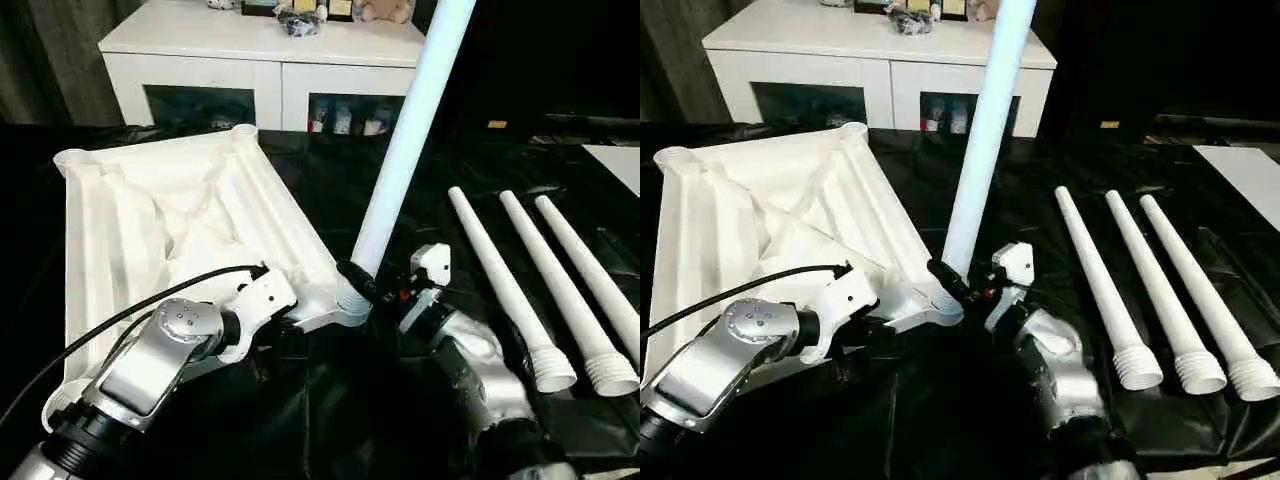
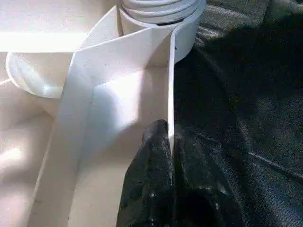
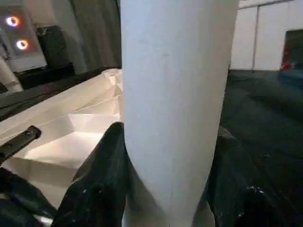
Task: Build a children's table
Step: Insert table leg to table base
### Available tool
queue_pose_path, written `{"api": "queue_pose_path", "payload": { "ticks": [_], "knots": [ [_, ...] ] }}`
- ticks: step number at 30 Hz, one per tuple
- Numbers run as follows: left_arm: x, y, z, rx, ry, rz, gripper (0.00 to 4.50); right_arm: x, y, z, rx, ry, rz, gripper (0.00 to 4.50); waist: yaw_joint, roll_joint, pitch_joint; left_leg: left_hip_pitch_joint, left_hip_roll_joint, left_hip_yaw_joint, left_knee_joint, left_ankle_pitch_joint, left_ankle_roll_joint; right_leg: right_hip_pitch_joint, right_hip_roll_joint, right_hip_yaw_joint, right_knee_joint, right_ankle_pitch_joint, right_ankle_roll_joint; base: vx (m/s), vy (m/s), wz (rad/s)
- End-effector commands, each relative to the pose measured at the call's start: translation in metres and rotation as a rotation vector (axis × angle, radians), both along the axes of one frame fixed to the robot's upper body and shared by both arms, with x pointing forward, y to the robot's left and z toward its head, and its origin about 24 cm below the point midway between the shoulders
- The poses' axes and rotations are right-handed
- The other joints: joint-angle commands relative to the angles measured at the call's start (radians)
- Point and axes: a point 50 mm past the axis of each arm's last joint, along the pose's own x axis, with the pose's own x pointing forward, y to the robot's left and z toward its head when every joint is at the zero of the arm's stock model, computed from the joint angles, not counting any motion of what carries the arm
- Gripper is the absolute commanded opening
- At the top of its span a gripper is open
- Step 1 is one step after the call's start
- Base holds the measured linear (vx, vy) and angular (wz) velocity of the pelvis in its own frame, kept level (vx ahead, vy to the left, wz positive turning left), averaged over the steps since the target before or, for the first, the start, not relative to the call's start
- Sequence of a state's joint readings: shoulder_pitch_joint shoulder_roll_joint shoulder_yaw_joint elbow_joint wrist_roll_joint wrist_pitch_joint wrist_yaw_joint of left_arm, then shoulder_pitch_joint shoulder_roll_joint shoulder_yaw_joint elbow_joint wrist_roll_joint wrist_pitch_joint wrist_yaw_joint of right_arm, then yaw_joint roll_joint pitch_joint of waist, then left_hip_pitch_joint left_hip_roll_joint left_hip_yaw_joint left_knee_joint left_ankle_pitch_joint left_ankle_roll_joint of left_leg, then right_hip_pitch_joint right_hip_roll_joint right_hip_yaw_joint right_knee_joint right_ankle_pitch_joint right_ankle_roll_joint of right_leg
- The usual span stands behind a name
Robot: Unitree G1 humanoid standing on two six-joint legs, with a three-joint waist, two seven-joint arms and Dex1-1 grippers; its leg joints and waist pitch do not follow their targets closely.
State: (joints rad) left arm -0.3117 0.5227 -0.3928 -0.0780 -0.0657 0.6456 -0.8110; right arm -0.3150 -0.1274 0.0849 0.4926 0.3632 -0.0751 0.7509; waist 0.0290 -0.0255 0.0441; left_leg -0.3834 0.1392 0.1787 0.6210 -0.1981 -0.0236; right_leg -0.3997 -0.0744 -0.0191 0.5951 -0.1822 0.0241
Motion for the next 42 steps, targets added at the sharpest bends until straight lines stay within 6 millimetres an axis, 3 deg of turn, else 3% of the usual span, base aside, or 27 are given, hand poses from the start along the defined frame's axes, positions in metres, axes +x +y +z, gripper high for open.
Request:
{"api": "queue_pose_path", "payload": {
  "ticks": [1,9,12,17,21,28,34,35,36,37,39,40,42],
  "knots": [
    [0.013,0.001,0.024,-0.04,-0.129,-0.001,0.0,-0.014,-0.037,-0.04,-0.088,0.236,-0.065,1.86,-0.01,0.012,-0.04,0.033,0.082,-0.054,-0.119,-0.574,-0.071,-0.001,-0.065,0.031,-0.085,-0.485,-0.153,0.0,0.0,0.0],
    [0.018,0.003,0.027,-0.023,-0.145,-0.01,0.0,-0.013,-0.04,-0.027,-0.152,0.252,0.176,1.86,0.006,0.005,-0.042,0.036,0.084,-0.04,-0.111,-0.488,-0.042,-0.001,-0.071,0.038,-0.086,-0.445,-0.176,0.0,0.0,0.0],
    [0.019,0.002,0.028,-0.019,-0.148,-0.026,0.0,-0.013,-0.042,-0.022,-0.163,0.234,0.23,1.86,0.007,0.004,-0.043,0.029,0.084,-0.039,-0.112,-0.449,-0.032,0.006,-0.072,0.038,-0.083,-0.422,-0.188,0.0,0.0,0.0],
    [0.021,0.001,0.032,-0.036,-0.18,-0.058,0.0,-0.004,-0.046,-0.014,-0.101,0.255,0.216,1.86,0.003,0.0,-0.044,0.023,0.083,-0.041,-0.111,-0.419,-0.021,0.011,-0.074,0.036,-0.082,-0.435,-0.195,0.0,0.0,0.0],
    [0.023,0.003,0.033,-0.032,-0.183,-0.053,0.0,-0.002,-0.049,-0.016,-0.092,0.272,0.196,1.86,0.006,0.003,-0.044,0.028,0.085,-0.039,-0.11,-0.417,-0.028,0.008,-0.074,0.036,-0.083,-0.441,-0.199,0.0,0.0,0.0],
    [0.019,0.006,0.033,-0.023,-0.171,-0.065,0.0,-0.01,-0.051,-0.027,-0.274,0.287,0.276,1.86,0.004,0.002,-0.043,0.025,0.086,-0.042,-0.114,-0.438,-0.042,0.007,-0.073,0.034,-0.082,-0.451,-0.19,0.0,0.0,0.0],
    [0.018,0.005,0.032,-0.018,-0.167,-0.073,0.0,-0.006,-0.046,-0.017,-0.362,0.256,0.385,1.86,0.004,0.001,-0.043,0.025,0.087,-0.041,-0.113,-0.43,-0.035,0.008,-0.074,0.035,-0.082,-0.453,-0.193,0.0,0.0,0.0],
    [0.018,0.005,0.032,-0.017,-0.166,-0.074,0.0,-0.004,-0.043,-0.013,-0.395,0.248,0.43,1.86,0.004,-0.006,-0.043,0.021,0.087,-0.042,-0.114,-0.42,-0.031,0.012,-0.075,0.033,-0.079,-0.449,-0.193,0.0,0.0,0.0],
    [0.018,0.006,0.031,-0.016,-0.165,-0.074,0.0,-0.002,-0.041,-0.009,-0.433,0.242,0.478,1.86,0.006,-0.002,-0.044,0.024,0.088,-0.04,-0.113,-0.408,-0.029,0.009,-0.074,0.035,-0.078,-0.435,-0.198,0.0,0.0,0.0],
    [0.017,0.005,0.031,-0.015,-0.164,-0.074,0.0,-0.001,-0.039,-0.005,-0.46,0.246,0.514,1.86,0.003,-0.01,-0.044,0.025,0.088,-0.038,-0.112,-0.404,-0.025,0.008,-0.072,0.034,-0.078,-0.429,-0.202,0.0,0.0,0.0],
    [0.017,0.005,0.031,-0.014,-0.163,-0.074,0.0,0.001,-0.039,-0.003,-0.478,0.254,0.541,1.86,0.008,-0.009,-0.043,0.026,0.088,-0.035,-0.11,-0.386,-0.018,0.008,-0.076,0.038,-0.079,-0.415,-0.207,0.0,0.0,0.0],
    [0.017,0.005,0.031,-0.014,-0.162,-0.074,0.0,0.001,-0.038,-0.003,-0.48,0.255,0.544,1.86,0.009,-0.007,-0.044,0.026,0.088,-0.036,-0.11,-0.377,-0.017,0.01,-0.075,0.038,-0.077,-0.403,-0.211,0.0,0.0,0.0],
    [0.016,0.005,0.031,-0.017,-0.156,-0.081,0.0,0.006,-0.037,0.004,-0.512,0.289,0.617,1.86,0.008,-0.013,-0.047,0.022,0.089,-0.034,-0.109,-0.339,-0.006,0.016,-0.073,0.035,-0.07,-0.352,-0.226,0.0,0.0,0.0]
  ]
}}
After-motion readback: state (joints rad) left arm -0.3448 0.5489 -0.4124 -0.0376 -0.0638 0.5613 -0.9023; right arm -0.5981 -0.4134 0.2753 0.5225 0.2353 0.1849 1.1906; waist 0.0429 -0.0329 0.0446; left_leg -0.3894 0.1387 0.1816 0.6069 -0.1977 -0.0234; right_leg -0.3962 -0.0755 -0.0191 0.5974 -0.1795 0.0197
